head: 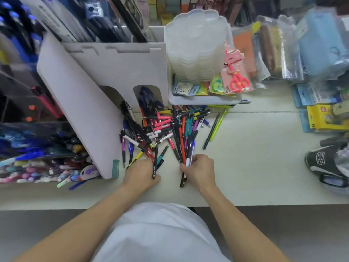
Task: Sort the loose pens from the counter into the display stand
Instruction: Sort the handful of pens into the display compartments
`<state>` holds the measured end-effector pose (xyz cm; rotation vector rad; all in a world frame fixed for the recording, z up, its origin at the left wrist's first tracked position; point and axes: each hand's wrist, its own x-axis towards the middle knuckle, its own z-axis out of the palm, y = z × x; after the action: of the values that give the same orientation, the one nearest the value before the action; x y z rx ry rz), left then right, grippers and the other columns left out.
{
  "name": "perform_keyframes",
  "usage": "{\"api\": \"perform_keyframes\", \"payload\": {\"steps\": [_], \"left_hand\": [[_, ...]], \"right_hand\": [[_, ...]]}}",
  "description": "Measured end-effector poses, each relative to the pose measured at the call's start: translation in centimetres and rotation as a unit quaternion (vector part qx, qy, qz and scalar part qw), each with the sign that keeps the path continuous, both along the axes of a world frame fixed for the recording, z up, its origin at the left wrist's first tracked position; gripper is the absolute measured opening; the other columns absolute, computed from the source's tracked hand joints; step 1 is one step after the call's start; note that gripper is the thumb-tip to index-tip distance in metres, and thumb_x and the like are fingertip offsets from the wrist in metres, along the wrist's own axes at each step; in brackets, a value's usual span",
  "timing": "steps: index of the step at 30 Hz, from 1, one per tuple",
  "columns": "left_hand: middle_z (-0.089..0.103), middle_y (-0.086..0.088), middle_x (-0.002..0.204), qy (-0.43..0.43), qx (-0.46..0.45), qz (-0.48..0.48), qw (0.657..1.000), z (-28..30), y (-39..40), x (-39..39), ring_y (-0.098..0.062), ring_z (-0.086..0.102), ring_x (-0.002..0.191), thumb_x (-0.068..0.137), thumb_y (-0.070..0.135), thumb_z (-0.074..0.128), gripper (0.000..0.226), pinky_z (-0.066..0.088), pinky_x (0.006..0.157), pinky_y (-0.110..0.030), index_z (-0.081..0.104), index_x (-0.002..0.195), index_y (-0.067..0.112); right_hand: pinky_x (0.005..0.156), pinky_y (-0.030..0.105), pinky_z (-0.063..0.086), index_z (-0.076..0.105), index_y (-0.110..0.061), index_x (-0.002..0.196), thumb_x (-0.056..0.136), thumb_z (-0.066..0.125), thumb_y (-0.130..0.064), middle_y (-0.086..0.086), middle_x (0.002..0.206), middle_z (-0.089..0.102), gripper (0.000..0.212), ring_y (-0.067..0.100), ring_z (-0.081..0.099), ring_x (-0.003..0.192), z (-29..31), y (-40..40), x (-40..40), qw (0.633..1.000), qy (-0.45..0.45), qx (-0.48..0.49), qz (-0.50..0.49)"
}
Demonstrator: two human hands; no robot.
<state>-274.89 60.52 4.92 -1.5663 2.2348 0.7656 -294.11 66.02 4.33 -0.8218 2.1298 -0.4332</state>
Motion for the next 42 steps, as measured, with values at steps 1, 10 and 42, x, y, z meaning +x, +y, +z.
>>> {"api": "perform_keyframes", "payload": {"steps": [1,10,42], "left_hand": [[0.056,0.000,0.090,0.006,0.007,-0.006,1.000,0.0,-0.2,0.1,-0.023,0.059,0.075,0.080,0.031,0.063,0.022,0.050,0.062,-0.032,0.055,0.093,0.016],[0.071,-0.006,0.082,0.225,0.228,0.162,0.933,1.6,-1.1,3.0,-0.013,0.066,0.069,0.103,0.013,0.047,0.020,0.053,0.068,-0.026,0.042,0.120,0.022],[0.071,0.005,0.106,0.270,0.271,0.396,0.835,0.1,-3.0,-3.5,-0.010,0.064,0.097,0.094,0.056,0.057,0.035,0.045,0.093,-0.032,0.072,0.103,0.025]], "right_hand": [[0.051,0.035,0.056,0.070,-0.005,0.069,0.070,0.080,-0.018,-0.001,0.060,0.069,0.016,0.011,0.066,0.055,0.0,-0.1,-0.1,1.000,-0.016,0.006,-0.007],[0.051,0.034,0.056,0.068,-0.008,0.089,0.086,0.073,-0.013,0.008,0.071,0.063,0.008,0.020,0.060,0.054,1.3,0.1,-3.5,0.980,-0.193,0.057,0.006],[0.068,0.022,0.053,0.078,-0.021,0.107,0.094,0.072,-0.030,-0.006,0.081,0.074,0.017,0.010,0.070,0.076,0.4,-2.2,4.1,0.973,-0.157,-0.140,-0.095]]}}
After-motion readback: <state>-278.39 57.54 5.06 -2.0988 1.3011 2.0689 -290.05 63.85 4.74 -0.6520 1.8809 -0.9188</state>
